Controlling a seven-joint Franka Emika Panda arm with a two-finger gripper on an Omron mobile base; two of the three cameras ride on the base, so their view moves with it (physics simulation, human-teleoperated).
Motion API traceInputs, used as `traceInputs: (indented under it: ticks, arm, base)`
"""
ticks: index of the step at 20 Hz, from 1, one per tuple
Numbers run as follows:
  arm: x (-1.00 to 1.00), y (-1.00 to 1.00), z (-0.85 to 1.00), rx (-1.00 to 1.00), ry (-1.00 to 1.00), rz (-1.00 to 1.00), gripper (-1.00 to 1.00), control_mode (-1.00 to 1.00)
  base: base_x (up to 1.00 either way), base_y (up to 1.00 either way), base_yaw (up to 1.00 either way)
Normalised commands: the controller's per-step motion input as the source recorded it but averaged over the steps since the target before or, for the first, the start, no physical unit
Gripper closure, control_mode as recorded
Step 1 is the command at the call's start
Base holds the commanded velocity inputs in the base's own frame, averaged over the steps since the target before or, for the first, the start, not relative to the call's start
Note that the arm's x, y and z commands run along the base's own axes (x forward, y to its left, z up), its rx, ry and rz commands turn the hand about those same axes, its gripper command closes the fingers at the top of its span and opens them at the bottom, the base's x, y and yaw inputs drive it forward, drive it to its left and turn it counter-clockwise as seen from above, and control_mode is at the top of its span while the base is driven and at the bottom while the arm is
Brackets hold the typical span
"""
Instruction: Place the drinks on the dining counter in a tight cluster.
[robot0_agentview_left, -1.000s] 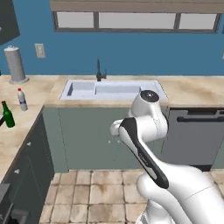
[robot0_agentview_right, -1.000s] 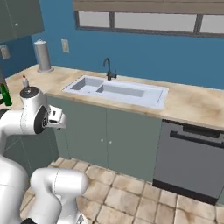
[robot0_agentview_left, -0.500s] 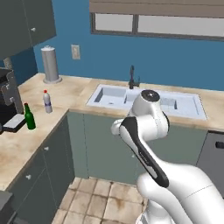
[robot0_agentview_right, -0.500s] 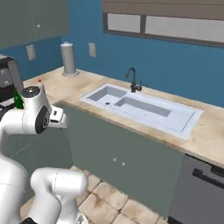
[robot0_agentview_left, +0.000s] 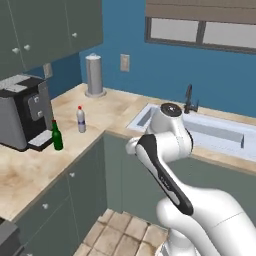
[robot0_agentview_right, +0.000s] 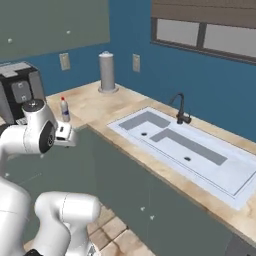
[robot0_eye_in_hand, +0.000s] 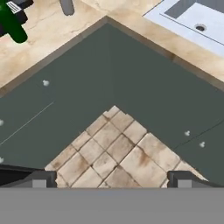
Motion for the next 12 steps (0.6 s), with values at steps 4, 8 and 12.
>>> traceInputs:
  ticks: [4, 8, 12]
  arm:
    - [0.0, 0.0, 0.0, 0.0, 0.0, 0.0, -1.0, 1.0]
    - [0.0, 0.0, 0.0, 0.0, 0.0, 0.0, -1.0, 1.0]
    - [0.0, 0.0, 0.0, 0.0, 0.0, 0.0, -1.0, 1.0]
  base:
    - [0.68, -0.23, 0.21]
    - [0.73, -0.2, 0.2]
    - [0.61, 0.0, 0.45]
